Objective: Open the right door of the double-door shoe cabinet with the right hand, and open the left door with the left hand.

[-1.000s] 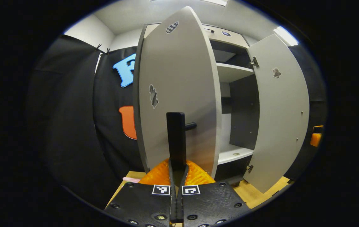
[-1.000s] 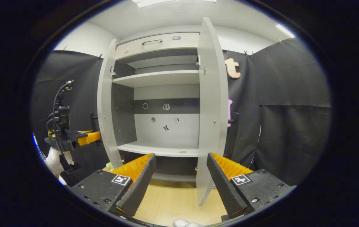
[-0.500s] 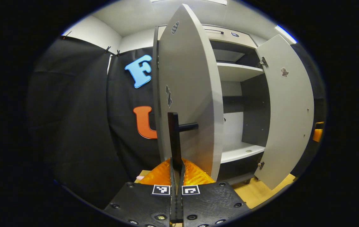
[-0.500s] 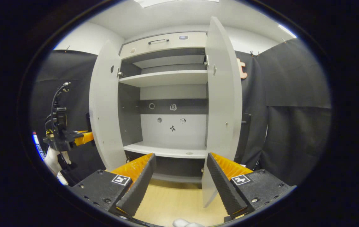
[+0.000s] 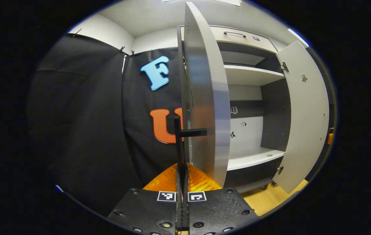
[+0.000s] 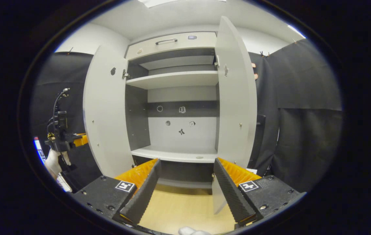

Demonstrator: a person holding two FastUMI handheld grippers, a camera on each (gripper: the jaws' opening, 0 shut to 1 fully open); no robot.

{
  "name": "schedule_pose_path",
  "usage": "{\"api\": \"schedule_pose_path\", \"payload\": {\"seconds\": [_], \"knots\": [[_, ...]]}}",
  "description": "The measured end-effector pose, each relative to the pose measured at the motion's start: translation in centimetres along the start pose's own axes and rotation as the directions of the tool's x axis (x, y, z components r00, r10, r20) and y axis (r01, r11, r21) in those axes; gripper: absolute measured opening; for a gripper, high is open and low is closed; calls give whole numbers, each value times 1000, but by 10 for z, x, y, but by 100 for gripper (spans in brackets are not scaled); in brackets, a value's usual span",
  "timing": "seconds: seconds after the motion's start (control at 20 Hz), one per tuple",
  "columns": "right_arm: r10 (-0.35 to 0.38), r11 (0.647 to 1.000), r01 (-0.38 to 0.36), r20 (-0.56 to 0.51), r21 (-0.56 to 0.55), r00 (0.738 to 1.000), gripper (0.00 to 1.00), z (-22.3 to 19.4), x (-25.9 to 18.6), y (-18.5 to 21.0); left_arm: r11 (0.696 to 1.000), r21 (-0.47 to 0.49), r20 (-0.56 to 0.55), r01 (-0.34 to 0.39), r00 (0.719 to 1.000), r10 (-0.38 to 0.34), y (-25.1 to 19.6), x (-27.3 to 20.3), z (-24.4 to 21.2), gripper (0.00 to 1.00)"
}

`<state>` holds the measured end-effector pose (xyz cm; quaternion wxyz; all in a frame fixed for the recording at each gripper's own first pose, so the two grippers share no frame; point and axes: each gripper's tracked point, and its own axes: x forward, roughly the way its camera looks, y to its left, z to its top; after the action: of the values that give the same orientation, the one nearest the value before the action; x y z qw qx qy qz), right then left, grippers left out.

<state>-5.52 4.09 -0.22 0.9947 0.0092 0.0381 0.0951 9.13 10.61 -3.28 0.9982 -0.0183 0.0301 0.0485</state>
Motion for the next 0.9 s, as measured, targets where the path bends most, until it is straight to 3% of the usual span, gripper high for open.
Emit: {"api": "schedule_pose_path", "payload": {"seconds": [0.5,0.7,0.9], "knots": [[3,1000,-3,0,-3,1000,99,-2,-1,8,999,-41,2,28,1000,-28,6,0,-2,0],[4,1000,-4,-3,-3,1000,99,-3,-1,10,999,6,-11,-42,999,42,24,-9,-8,0],[11,1000,-11,-5,-2,1000,99,-4,-1,13,997,40,-15,-64,998,65,31,-22,-14,2]]}}
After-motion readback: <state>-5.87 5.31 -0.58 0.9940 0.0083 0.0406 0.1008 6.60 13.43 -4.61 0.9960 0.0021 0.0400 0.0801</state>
